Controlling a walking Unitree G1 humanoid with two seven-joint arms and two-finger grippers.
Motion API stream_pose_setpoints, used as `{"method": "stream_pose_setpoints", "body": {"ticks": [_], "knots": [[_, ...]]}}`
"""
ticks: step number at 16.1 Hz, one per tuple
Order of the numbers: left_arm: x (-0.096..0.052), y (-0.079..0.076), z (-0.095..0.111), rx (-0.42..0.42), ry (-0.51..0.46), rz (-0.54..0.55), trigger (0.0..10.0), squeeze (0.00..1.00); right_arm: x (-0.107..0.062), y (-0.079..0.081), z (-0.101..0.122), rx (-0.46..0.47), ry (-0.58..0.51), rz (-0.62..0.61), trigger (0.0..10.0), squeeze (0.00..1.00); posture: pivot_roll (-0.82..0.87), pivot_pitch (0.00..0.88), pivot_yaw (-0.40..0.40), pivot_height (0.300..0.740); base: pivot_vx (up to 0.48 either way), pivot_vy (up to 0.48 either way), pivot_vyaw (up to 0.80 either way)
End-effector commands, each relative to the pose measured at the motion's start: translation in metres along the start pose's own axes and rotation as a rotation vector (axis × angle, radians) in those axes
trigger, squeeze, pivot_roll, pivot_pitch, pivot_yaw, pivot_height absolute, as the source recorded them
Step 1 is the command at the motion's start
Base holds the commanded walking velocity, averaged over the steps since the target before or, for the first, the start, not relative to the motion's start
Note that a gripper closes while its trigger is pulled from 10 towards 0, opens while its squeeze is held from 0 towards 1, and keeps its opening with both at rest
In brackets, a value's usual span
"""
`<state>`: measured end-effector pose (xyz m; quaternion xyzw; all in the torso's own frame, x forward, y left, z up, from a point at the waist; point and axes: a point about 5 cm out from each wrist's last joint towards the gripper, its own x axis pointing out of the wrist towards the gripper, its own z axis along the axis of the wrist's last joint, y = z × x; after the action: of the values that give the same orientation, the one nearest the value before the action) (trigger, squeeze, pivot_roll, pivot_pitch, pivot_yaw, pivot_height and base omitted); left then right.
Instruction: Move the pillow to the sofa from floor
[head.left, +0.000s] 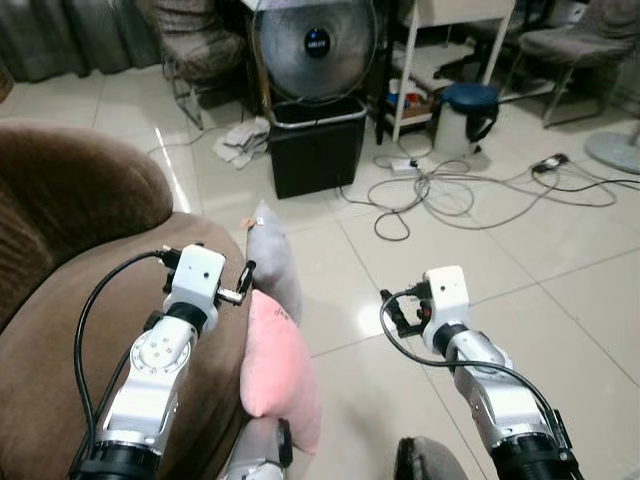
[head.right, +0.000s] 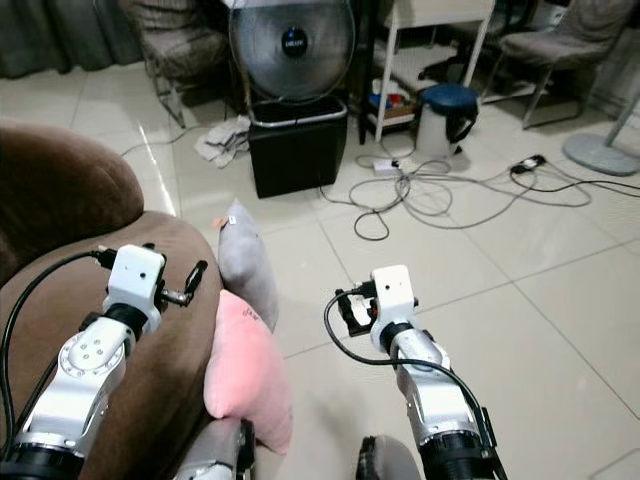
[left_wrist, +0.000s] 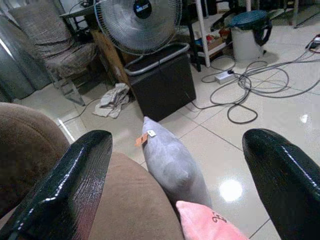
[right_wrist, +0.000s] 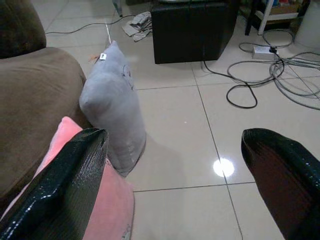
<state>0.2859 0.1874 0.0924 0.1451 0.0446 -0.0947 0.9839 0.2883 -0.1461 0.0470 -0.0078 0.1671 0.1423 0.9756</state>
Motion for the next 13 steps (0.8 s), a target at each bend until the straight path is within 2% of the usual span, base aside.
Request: {"method": "stream_pose_setpoints", "body": {"ticks": [1, 8, 13], "knots": [[-0.0007, -0.0018, -0.0019, 0.002, 0.013, -0.009, 10.0, 0.0, -0.001, -0.0014, 0.0009, 0.003, 0.001, 0.001, 10.0, 0.0, 0.03, 0.0, 0.031, 0.635, 0.0, 0.0, 0.0], [-0.0027, -0.0065, -0.0039, 0.004, 0.022, -0.044, 10.0, 0.0, -0.0022, 0.0006, 0.0004, 0.004, 0.008, 0.016, 10.0, 0.0, 0.03, 0.0, 0.028, 0.581, 0.0, 0.0, 0.0], [-0.0015, -0.0075, -0.0062, 0.005, 0.037, -0.048, 10.0, 0.0, -0.0033, -0.0005, 0.001, -0.002, 0.004, 0.009, 10.0, 0.0, 0.03, 0.0, 0.025, 0.581, 0.0, 0.0, 0.0]]}}
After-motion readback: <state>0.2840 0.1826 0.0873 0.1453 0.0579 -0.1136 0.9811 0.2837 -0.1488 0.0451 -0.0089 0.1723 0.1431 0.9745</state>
